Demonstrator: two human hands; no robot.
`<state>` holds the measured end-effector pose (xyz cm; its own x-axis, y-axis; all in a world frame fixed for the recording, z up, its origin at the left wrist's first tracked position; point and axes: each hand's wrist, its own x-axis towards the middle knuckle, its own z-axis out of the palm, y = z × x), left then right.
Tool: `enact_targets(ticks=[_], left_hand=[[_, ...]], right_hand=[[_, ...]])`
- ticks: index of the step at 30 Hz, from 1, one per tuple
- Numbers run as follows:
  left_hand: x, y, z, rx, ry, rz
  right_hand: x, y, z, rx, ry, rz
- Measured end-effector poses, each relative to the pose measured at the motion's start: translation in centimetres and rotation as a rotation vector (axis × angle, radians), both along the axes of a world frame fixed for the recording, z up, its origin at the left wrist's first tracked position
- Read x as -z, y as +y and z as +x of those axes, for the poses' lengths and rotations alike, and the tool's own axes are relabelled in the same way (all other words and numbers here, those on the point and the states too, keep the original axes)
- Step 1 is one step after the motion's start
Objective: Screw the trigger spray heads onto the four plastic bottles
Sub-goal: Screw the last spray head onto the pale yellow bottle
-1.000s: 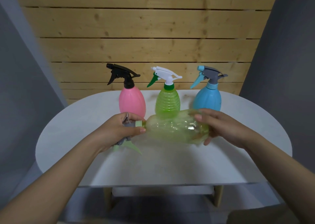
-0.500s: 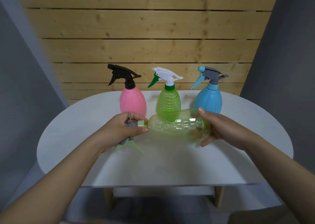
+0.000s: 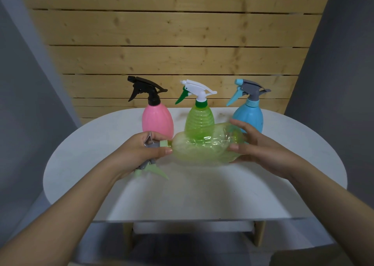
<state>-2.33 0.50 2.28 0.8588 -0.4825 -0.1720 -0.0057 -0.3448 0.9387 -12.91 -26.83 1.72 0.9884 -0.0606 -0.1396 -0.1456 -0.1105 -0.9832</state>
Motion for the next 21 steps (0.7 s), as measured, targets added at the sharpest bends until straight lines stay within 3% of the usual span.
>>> enact_targets(ticks=[6, 11, 21], left_hand=[[0.12, 0.12, -0.26, 0.029, -0.055, 0.006], [-0.05, 0.06, -0.05, 0.017, 0.009, -0.052], [-0.45, 0.44, -0.05, 0.034, -0.122, 0.018]], right_hand=[[-0.34, 0.11, -0.09, 0.012, 0.022, -0.173], [-0.32, -0.22, -0.04, -0.017, -0.055, -0.036], [-0.06, 0.35, 0.18, 0.025, -0.003, -0.066]])
